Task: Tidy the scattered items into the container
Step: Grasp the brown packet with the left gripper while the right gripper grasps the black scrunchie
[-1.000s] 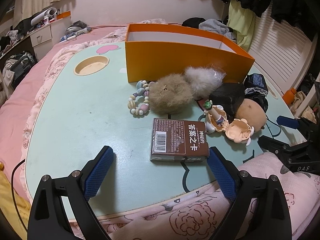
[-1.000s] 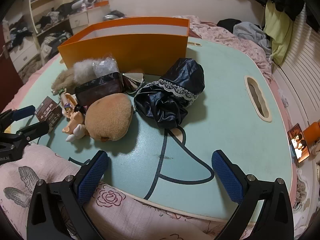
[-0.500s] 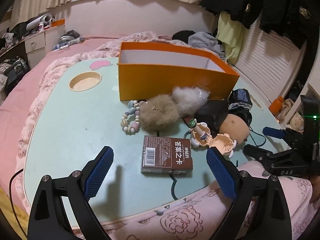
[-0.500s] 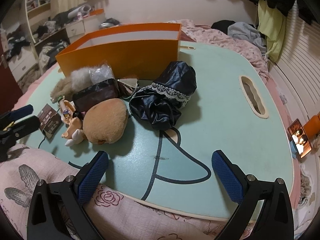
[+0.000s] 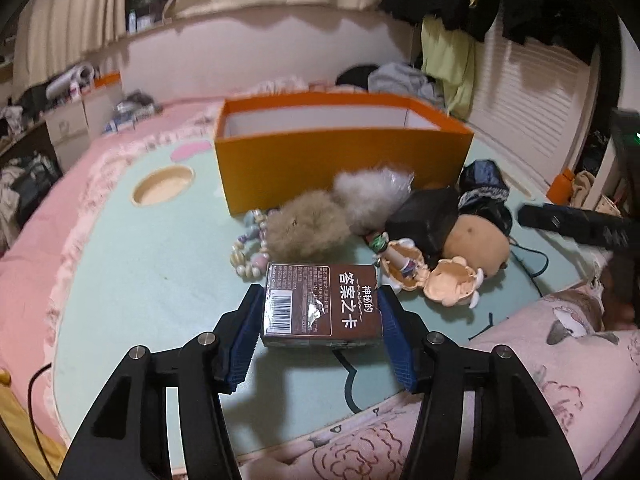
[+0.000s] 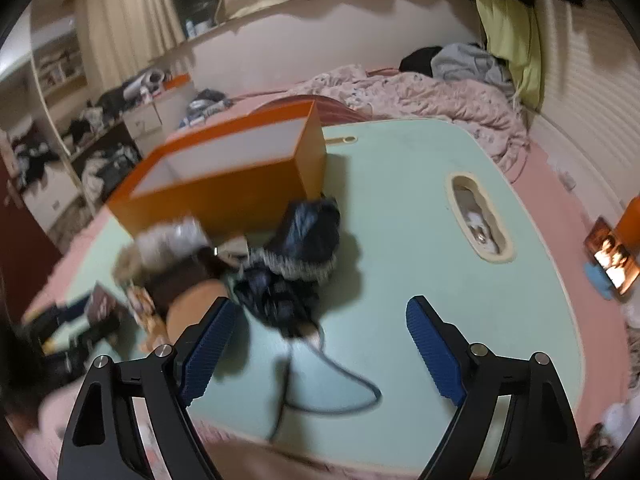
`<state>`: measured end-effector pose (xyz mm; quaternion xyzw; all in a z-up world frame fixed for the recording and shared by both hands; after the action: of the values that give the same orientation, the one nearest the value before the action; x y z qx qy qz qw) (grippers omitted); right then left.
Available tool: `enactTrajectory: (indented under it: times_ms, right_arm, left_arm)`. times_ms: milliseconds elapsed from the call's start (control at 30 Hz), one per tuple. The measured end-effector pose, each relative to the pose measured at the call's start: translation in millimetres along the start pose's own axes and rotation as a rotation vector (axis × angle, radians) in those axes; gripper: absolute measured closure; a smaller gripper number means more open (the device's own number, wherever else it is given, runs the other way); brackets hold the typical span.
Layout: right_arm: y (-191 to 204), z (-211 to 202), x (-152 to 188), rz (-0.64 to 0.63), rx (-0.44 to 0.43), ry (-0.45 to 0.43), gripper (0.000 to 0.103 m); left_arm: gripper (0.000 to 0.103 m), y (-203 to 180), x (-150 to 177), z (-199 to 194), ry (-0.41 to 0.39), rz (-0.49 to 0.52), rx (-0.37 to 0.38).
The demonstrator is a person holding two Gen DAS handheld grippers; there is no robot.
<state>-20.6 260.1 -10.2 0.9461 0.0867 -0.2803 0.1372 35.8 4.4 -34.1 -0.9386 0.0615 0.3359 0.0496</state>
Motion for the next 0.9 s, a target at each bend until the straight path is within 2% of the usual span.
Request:
enactTrajectory:
  times_ms: [100,133,200,233,267,367,533,633,767,833,900]
  right_arm:
    - [-4,8,-16,0.082,-0.093,0.01,0.015]
    - [-5,14,-22,0.103,-0.099,0.016,0.017]
    - [-7,26,-28,0.122,-0.091,0.043,0.046]
    - [-5,33,-27,0.122,-0.113,0.07,0.073]
    - [-4,37,-26,0.132,-0.141,0.09,0.074]
    - [-6,22,-22,0.149,-0.15,0.043,0.077]
    - [-2,-20,-31,0.103,-0.152,-0.079,0.077]
    - [11,-37,-54,0.06,-0.181,-0.125,0.077]
    - [36,-49,-94,-0.01,-0.174,-0.18,0.077]
    - [47,-47,-112,-0.038,-0.17,-0.189,0.077]
    - [55,-36,-128,-0.051,-0.159,-0.179,0.077]
  left_arm:
    - [0.046,0,-1,-7,-0.038,0.005,-0.009]
    - [0.046,0,-1,-7,-0.042,0.006,-0.01]
    - [0.046,1,-2,-8,-0.044,0.005,-0.011]
    - [0.046,1,-2,-9,-0.047,0.005,-0.008]
    - [0.046,1,-2,-10,-0.051,0.004,-0.005]
    - [0.046,0,-3,-15,-0.068,0.008,0.006]
    - [0.046,-6,-19,-31,-0.093,0.028,0.041]
    - [0.046,-12,-49,-52,-0.164,0.05,0.07]
    - [0.046,-18,-111,-69,-0.242,0.084,0.079]
    - [0.046,-17,-139,-63,-0.246,0.084,0.086]
    - [0.046,-13,-160,-47,-0.216,0.066,0.087]
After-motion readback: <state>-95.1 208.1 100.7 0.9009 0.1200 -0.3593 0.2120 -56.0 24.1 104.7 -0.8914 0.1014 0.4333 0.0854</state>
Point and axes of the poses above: each gripper's, at about its wrist camera, not at the fingertips, and z roughly the way its jaws point, y to its left, x to its underside, the point moved 7 cm from there along z, roughly the way its jaws point, and after that the axes turned 11 degrees about y, right-handed, at the moved point
